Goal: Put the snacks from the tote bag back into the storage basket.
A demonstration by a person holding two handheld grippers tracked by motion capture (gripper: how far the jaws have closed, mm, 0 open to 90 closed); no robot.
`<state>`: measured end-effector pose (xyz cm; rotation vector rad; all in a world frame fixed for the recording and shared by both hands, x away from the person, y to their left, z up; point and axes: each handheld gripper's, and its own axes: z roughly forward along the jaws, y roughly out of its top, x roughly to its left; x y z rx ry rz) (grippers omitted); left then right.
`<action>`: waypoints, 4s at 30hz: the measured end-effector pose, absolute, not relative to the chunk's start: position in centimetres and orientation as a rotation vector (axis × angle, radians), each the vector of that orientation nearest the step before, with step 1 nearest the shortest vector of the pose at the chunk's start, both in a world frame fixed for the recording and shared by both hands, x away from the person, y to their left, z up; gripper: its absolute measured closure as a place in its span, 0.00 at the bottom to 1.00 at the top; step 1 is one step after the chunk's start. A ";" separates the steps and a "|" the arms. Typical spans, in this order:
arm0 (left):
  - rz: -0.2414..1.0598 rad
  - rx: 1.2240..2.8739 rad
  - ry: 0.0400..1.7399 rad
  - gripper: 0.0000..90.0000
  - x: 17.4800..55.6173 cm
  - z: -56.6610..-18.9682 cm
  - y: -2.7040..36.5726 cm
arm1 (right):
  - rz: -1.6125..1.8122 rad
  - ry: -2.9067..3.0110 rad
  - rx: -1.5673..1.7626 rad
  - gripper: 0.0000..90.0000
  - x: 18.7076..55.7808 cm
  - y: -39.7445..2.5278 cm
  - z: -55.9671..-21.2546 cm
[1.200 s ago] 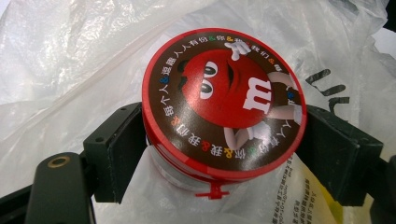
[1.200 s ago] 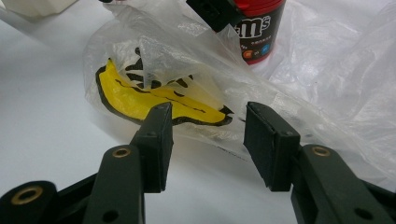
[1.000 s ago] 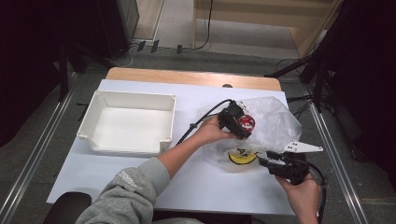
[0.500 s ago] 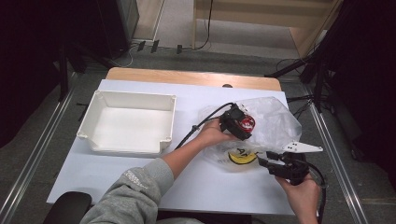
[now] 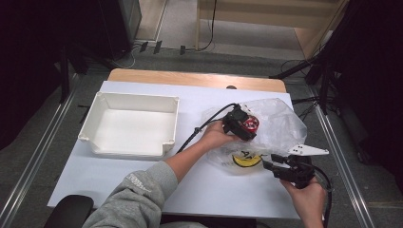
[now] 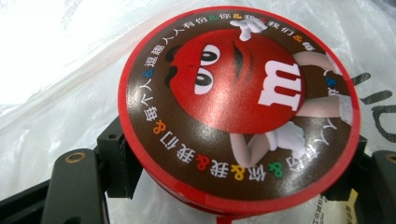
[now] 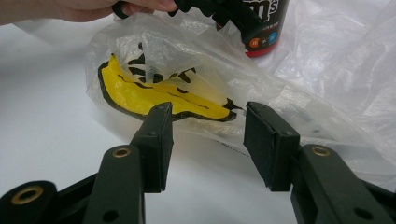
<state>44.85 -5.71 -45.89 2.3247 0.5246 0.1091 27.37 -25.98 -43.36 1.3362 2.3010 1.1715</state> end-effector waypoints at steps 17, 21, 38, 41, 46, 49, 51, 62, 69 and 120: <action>0.182 2.344 0.483 0.29 44.1 -46.0 -6.0 | 1.176 2.301 1.341 0.60 27.4 -26.1 -43.4; 0.167 2.340 0.491 0.29 44.2 -45.8 -5.9 | 1.180 2.297 1.338 0.60 27.4 -26.0 -43.4; 0.118 2.322 0.518 0.29 44.3 -43.2 -4.5 | 1.189 2.308 1.324 0.60 27.4 -25.5 -43.3; 0.114 2.309 0.526 0.29 44.3 -42.6 -4.0 | 1.197 2.309 1.322 0.60 27.5 -25.4 -43.2; 0.109 2.312 0.513 0.29 44.2 -41.9 -3.5 | 1.209 2.312 1.317 0.59 27.5 -25.2 -43.2; 0.109 2.322 0.508 0.29 44.0 -41.3 -3.2 | 1.211 2.316 1.311 0.59 27.4 -25.0 -43.1; 0.109 2.319 0.505 0.29 43.7 -40.9 -3.1 | 1.213 2.318 1.315 0.59 27.4 -24.9 -43.1; 0.081 2.321 0.496 0.29 43.0 -39.1 -1.8 | 1.223 2.320 1.312 0.58 27.4 -24.7 -43.1; 0.077 2.328 0.491 0.29 42.0 -38.1 -0.9 | 1.229 2.309 1.311 0.58 27.3 -24.7 -43.0; 0.092 2.305 0.564 0.29 38.8 -36.6 8.6 | 1.231 2.320 1.294 0.56 27.0 -23.7 -43.2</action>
